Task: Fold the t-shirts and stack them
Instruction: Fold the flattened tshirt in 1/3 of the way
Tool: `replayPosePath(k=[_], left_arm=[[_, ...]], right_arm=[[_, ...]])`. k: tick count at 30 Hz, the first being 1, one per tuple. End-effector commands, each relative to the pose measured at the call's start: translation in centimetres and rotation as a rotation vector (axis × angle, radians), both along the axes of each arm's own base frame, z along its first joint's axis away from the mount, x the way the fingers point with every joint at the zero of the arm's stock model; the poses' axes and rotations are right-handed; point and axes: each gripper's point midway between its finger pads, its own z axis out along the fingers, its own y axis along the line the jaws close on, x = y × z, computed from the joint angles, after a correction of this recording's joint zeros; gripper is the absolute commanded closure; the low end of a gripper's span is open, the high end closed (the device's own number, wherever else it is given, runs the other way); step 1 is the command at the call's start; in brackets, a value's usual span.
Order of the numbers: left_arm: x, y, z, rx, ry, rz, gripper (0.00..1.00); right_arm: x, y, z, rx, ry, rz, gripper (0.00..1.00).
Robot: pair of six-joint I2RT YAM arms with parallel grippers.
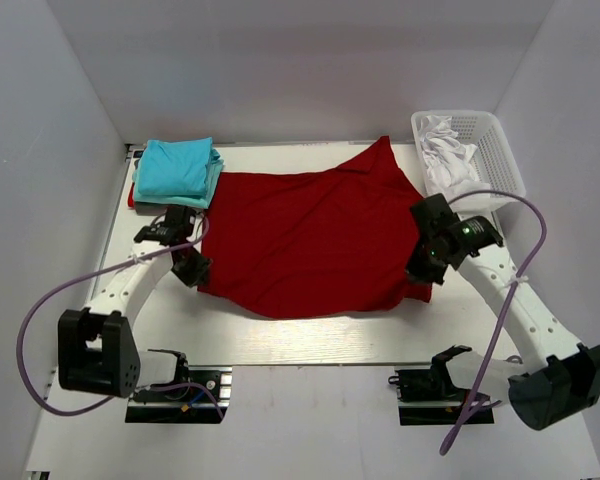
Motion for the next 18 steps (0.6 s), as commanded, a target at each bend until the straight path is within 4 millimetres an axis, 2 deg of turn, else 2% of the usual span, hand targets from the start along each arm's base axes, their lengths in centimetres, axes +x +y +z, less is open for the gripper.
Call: replayPosePath(k=[1,2,4,5,7,8,11,12,18], left_arm=[[4.3,-0.2,2.1,0.001,-0.121,-0.003,1.00],[5.0,-0.3,2.3,-0.001,-0.137,-0.003,1.00],[6.1,0.1,2.4,0.013,-0.134,0.011,1.00],[6.3,0.2,2.4,0.024,-0.126,0.014,1.00],[7.1,0.5,2.6,0.041,-0.133,0.020,1.00],[7.1,0.5,1.8,0.045,-0.106,0.020,1.00],[8.2,0.9,2.3,0.074,-0.106,0.039,1.00],[8.5,1.0,1.9,0.081,-0.095,0.052,1.00],[10.0,1.4,2.2,0.099,-0.121,0.111,1.00]], right_arm=[[4.3,0.1,0.8,-0.036,-0.113,0.011,1.00],[5.7,0.6,1.9,-0.020,-0.165,0.014,1.00],[7.3,0.6,2.2,-0.029,-0.179,0.003,1.00],[8.5,0.4,3.1,-0.041,-0.218,-0.014,1.00],[9.6,-0.3,3.0,-0.085,-0.214,-0.010,1.00],[10.8,-0.9,4.5,-0.106,-0.257,-0.025,1.00],[12.5,-1.8,5.3,-0.136,-0.271,-0.043,1.00],[12.9,-1.9,4.9,-0.144,-0.254,-0.046,1.00],[15.6,-3.5,5.0,-0.150,-0.273,-0.080,1.00]])
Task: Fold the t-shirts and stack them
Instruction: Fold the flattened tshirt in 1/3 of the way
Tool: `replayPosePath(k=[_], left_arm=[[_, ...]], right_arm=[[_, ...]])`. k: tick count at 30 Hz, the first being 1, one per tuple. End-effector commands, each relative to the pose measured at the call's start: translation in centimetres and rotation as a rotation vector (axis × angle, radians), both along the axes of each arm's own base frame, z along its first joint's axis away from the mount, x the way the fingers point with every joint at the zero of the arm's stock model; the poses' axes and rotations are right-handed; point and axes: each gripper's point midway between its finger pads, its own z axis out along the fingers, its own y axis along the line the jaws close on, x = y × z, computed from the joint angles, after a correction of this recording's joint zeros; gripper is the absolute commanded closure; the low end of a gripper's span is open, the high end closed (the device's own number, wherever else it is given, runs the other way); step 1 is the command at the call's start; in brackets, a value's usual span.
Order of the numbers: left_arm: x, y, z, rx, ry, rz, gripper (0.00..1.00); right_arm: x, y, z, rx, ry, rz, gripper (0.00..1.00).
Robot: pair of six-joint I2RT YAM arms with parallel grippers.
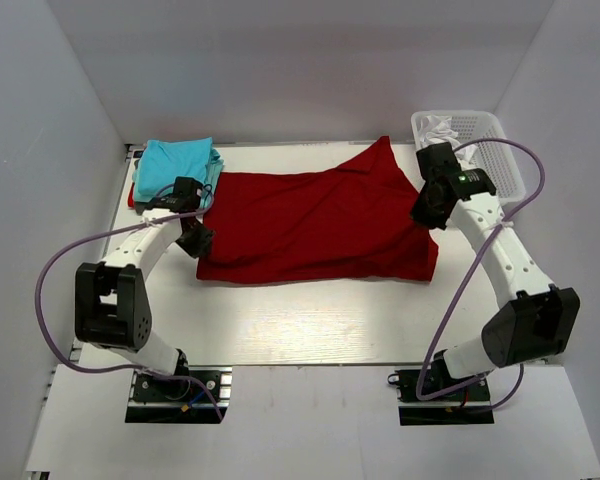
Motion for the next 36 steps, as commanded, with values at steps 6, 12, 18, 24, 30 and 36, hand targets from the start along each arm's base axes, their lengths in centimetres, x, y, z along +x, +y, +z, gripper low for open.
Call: replayPosePath(k=[6,12,18,24,30,36], left_arm=[[4.4,0.8,1.6,0.035,-0.089,0.084,1.00],[4.9,1.8,1.5,0.080,-0.108,0.140,1.00],[6.0,2.6,1.8,0.127,-0.127,0.168,1.00],[6.3,2.4,0.0,0.109,-0.082,0.156,1.00],[7.3,2.1,-0.9,0.097,-0.094,0.153,1.00],[9.3,2.4,-2.1,0.111,-0.087,0.155,0.28]], right_arm=[[4.3,-0.4,0.9,0.014,-0.055,0.008,1.00],[6.4,-1.0,-0.1,-0.009,-0.054,-0.005,1.00],[9.3,-0.9,-0.6,-0.056,-0.066,0.068,1.00],[11.0,-1.1,-1.9,-0.090,-0.038,0.066,1.00],[12.9,-0.7,-3.4,-0.092,-0.005,0.059,1.00],[18.5,1.9,-7.2,-0.023,-0.033,0.109,0.90]])
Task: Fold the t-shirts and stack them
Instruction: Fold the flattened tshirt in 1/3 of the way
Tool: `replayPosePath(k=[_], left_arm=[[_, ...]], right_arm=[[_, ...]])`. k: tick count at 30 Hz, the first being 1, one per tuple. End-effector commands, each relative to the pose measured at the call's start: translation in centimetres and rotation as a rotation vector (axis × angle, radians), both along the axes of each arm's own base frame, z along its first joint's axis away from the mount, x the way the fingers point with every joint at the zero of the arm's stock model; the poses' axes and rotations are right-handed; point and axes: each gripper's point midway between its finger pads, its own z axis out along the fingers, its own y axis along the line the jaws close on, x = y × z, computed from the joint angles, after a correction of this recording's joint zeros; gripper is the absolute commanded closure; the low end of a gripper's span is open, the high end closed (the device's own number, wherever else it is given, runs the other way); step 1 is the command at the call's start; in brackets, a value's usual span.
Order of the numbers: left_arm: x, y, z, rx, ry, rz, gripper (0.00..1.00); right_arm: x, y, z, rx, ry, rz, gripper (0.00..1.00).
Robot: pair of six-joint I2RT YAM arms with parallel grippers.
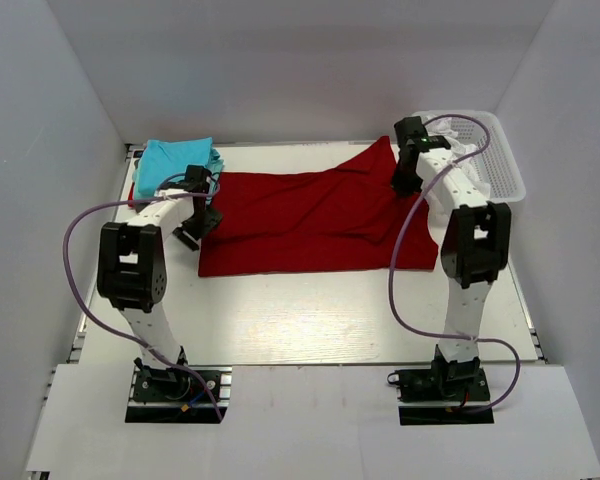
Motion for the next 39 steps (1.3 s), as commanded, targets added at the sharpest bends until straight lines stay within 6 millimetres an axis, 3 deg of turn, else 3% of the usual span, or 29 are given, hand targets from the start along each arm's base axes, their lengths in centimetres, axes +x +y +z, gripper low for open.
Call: replayPosePath(k=[1,2,3,6,7,9,11,12,13,15,16,17,19,22,24,30,35,37,39], left_arm=[[2.6,0.6,1.7,0.006,-0.075,0.038,0.00],[2.6,1.0,1.5,0.008,-0.064,0.047,0.00],[3.2,0.9,2.0,0.006,-0.082,0.047,0.00],[3.8,0.9,3.8,0.001,-0.122,0.048,0.00],[4.0,0.9,4.6,0.009,-0.136,0.021,0.00],[4.2,0.3,6.6,-0.019,-0.186,-0.015,0.00],[4.3,-0.4,7.8,-0.050,-0.227,-0.066,0.00],[3.8,-1.1,8.3,-0.061,-0.246,-0.095,0.00],[3.6,-1.7,8.6,-0.063,-0.255,-0.141,0.00],[3.1,-3.1,8.2,-0.129,-0.267,-0.201,0.00],[2.8,-3.6,7.7,-0.149,-0.261,-0.237,0.00],[2.4,-4.8,6.6,-0.191,-0.258,-0.269,0.00],[2.0,-6.3,5.4,-0.238,-0.244,-0.331,0.00],[1.4,-7.7,3.0,-0.271,-0.187,-0.370,0.00],[0.8,-7.6,0.9,-0.273,-0.109,-0.360,0.00],[-1.4,-6.9,-1.4,-0.232,-0.029,-0.352,0.00],[-4.4,-6.6,-3.7,-0.241,0.045,-0.359,0.00],[-6.0,-6.3,-4.7,-0.241,0.078,-0.355,0.00],[-7.6,-5.5,-5.2,-0.218,0.109,-0.343,0.00]], right_arm=[[4.4,2.2,0.6,0.079,-0.101,0.061,0.74],[4.8,2.7,0.2,0.093,-0.097,0.076,0.68],[6.1,3.6,1.9,0.110,-0.147,0.123,0.63],[6.7,4.4,3.3,0.122,-0.179,0.203,0.43],[6.2,4.5,4.6,0.120,-0.203,0.214,0.27],[5.3,4.1,5.3,0.107,-0.207,0.223,0.20],[2.7,3.9,6.2,0.117,-0.221,0.237,0.10],[1.8,4.0,5.9,0.132,-0.214,0.238,0.10],[-0.8,3.8,5.7,0.149,-0.219,0.247,0.10],[-3.5,3.7,4.9,0.200,-0.213,0.246,0.10],[-5.4,3.6,2.7,0.208,-0.159,0.246,0.10],[-6.1,3.4,4.0,0.216,-0.203,0.240,0.10],[-8.5,3.3,1.2,0.228,-0.147,0.250,0.10],[-9.6,3.3,-1.0,0.244,-0.101,0.242,0.10],[-9.6,3.1,-2.6,0.247,-0.066,0.221,0.10],[-9.1,3.2,-7.0,0.308,-0.013,0.169,0.10],[-11.4,2.9,-11.0,0.378,0.075,0.150,0.10],[-12.1,2.5,-11.5,0.382,0.090,0.129,0.11],[-14.3,2.3,-12.3,0.395,0.145,0.104,0.11]])
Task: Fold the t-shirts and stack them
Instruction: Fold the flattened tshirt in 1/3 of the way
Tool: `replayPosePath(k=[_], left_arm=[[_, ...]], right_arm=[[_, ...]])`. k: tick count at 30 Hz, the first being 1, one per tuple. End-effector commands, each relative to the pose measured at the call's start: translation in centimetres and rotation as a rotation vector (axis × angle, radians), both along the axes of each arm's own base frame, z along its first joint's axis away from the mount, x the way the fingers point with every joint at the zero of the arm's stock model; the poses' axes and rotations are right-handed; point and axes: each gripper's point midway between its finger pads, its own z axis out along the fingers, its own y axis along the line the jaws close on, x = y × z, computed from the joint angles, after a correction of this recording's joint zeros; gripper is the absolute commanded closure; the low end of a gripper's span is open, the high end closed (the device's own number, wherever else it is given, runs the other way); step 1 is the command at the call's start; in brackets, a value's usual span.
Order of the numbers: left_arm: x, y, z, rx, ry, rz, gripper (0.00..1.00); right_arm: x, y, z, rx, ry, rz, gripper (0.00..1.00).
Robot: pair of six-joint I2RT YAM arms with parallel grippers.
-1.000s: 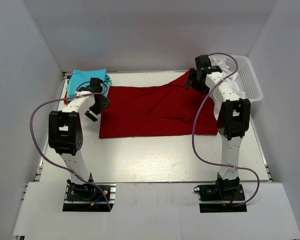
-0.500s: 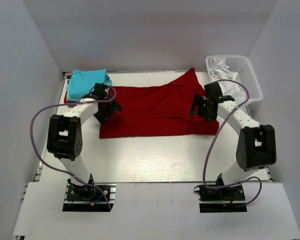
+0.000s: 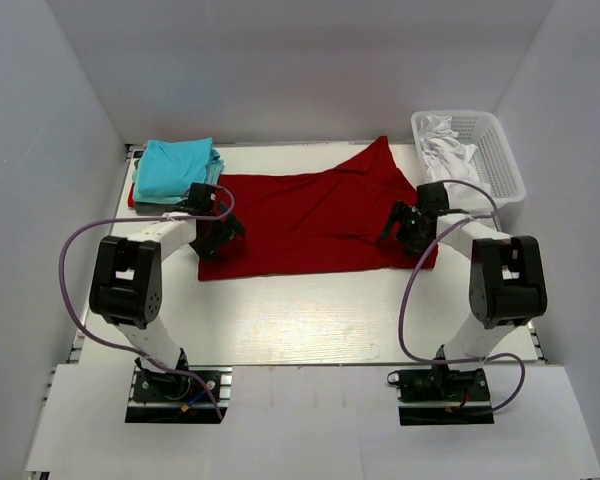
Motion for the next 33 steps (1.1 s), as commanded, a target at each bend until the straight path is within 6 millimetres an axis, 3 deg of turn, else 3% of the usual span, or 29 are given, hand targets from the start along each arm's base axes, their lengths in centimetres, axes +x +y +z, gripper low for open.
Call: replayPosePath(k=[1,2,3,4,5,6,7,8,9,14,15,18,19,21,22,25,28,33], left_arm=[[-6.6,1.8,-3.6,0.074,0.201,-0.002,0.00],[-7.2,2.5,-3.6,0.104,0.213,0.007,0.00],[-8.6,3.0,-3.4,0.124,0.235,0.012,0.00],[-10.1,3.9,-3.8,0.162,0.259,0.022,0.00],[-10.9,4.2,-3.8,0.174,0.270,0.024,0.00],[-11.7,4.6,-3.8,0.174,0.281,0.032,0.00],[-12.5,4.7,-3.5,0.175,0.287,0.032,0.00],[-13.9,4.8,-3.9,0.171,0.320,0.027,0.00],[-15.0,4.9,-3.9,0.174,0.350,0.036,0.00],[-18.5,4.2,-2.7,0.120,0.398,0.040,0.00],[-19.3,4.5,-1.7,0.127,0.395,0.055,0.00],[-18.6,5.0,0.9,0.150,0.334,0.079,0.00],[-17.3,5.1,2.7,0.153,0.264,0.088,0.00],[-16.0,5.6,4.3,0.176,0.211,0.102,0.00],[-14.7,5.6,6.1,0.178,0.154,0.099,0.00],[-11.9,5.6,8.8,0.191,0.048,0.076,0.00],[-9.0,5.9,10.7,0.193,-0.024,0.093,0.00],[-6.5,6.6,11.4,0.245,-0.041,0.111,0.00]], right_arm=[[-4.6,0.0,-2.9,0.026,0.140,-0.013,0.11],[-7.5,-0.2,-4.3,0.033,0.208,-0.027,0.11],[-8.0,-0.5,-3.5,0.028,0.187,-0.043,0.11],[-11.1,-1.0,-4.2,0.016,0.219,-0.061,0.11],[-11.8,-1.4,-4.0,0.003,0.215,-0.082,0.11],[-12.2,-1.5,-1.9,0.006,0.152,-0.091,0.11],[-14.2,-1.8,-2.8,0.001,0.185,-0.095,0.11],[-15.0,-1.6,-2.6,0.020,0.191,-0.110,0.11],[-17.4,-1.4,-2.1,0.041,0.204,-0.099,0.11],[-22.2,-1.0,-0.7,0.088,0.237,-0.098,0.11],[-22.1,-0.8,0.3,0.102,0.204,-0.077,0.11],[-21.0,-0.2,2.9,0.116,0.130,-0.036,0.10],[-19.4,0.4,5.2,0.141,0.075,-0.005,0.10],[-18.9,2.0,6.7,0.200,0.048,0.077,0.10],[-17.3,2.9,8.2,0.221,-0.002,0.117,0.10],[-16.1,4.9,9.9,0.276,-0.057,0.207,0.10],[-15.5,5.7,9.0,0.266,-0.051,0.240,0.10],[-16.0,6.9,6.0,0.268,0.001,0.270,0.10]])
